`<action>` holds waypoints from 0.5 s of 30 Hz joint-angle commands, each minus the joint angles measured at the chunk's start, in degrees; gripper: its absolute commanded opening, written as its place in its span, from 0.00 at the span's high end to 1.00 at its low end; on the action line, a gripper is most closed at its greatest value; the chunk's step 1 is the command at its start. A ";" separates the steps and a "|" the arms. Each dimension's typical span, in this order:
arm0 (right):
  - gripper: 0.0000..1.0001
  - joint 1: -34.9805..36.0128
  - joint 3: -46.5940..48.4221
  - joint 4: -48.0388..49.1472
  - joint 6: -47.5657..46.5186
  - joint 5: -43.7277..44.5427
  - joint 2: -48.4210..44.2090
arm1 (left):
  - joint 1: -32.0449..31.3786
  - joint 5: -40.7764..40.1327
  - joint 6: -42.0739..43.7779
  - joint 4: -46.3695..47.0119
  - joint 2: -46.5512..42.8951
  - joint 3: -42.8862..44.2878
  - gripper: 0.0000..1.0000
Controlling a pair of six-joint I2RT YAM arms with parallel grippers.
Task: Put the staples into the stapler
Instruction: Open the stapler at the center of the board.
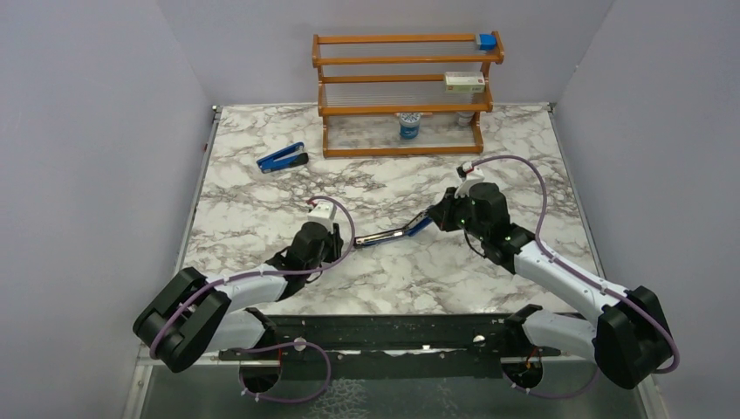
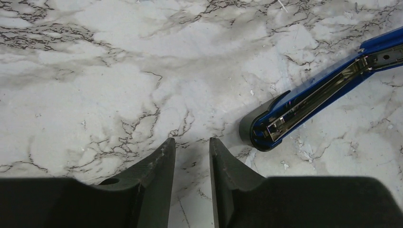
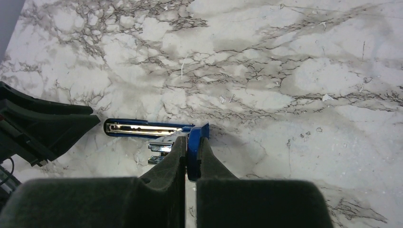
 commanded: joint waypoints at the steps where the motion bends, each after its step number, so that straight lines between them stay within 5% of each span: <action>1: 0.99 -0.26 -0.01 0.25 0.36 0.58 -1.22 | 0.16 -2.99 -0.80 1.90 -1.35 0.07 0.62; 9: 0.99 -0.36 -0.49 1.76 5.93 -2.55 -0.71 | 0.21 -1.74 7.77 1.98 -9.41 3.67 0.48; 15: 0.99 -0.49 -2.22 4.56 8.60 -4.53 2.65 | 0.21 16.34 23.09 1.90 -5.55 9.83 0.48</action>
